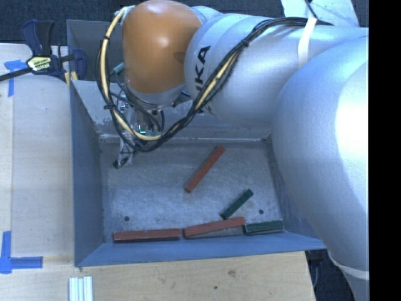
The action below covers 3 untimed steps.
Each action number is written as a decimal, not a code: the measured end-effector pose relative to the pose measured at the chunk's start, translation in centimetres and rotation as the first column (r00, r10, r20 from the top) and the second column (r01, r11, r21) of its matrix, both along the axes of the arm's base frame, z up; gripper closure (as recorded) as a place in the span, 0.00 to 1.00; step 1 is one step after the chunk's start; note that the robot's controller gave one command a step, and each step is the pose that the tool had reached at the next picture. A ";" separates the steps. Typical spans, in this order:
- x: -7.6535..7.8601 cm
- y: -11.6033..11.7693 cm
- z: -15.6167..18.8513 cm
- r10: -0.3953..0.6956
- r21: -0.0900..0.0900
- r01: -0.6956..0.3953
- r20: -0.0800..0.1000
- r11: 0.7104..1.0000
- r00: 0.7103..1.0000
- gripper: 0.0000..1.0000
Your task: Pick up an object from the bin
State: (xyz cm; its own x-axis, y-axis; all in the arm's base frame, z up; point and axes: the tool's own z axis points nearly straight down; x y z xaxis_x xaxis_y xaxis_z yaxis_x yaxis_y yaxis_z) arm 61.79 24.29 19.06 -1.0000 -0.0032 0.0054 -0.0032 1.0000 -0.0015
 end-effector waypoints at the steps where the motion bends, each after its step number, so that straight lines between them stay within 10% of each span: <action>1: 0.6 -4.0 -12.5 0.183 0.000 -0.183 0.001 0.983 0.983 0.00; 2: 0.6 -2.2 -8.9 0.427 0.001 -0.427 0.014 0.904 0.904 0.00; 3: 0.9 -3.7 -8.7 0.414 0.001 -0.414 0.009 0.910 0.910 0.00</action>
Offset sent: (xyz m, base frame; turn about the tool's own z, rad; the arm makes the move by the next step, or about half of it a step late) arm 0.0068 -0.0379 -0.1206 -0.1849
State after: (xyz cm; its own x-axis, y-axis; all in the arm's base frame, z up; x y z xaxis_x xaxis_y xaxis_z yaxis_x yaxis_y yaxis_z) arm 62.64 20.62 10.37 -0.9090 -0.4167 -0.0040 -0.4167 0.9090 -0.0002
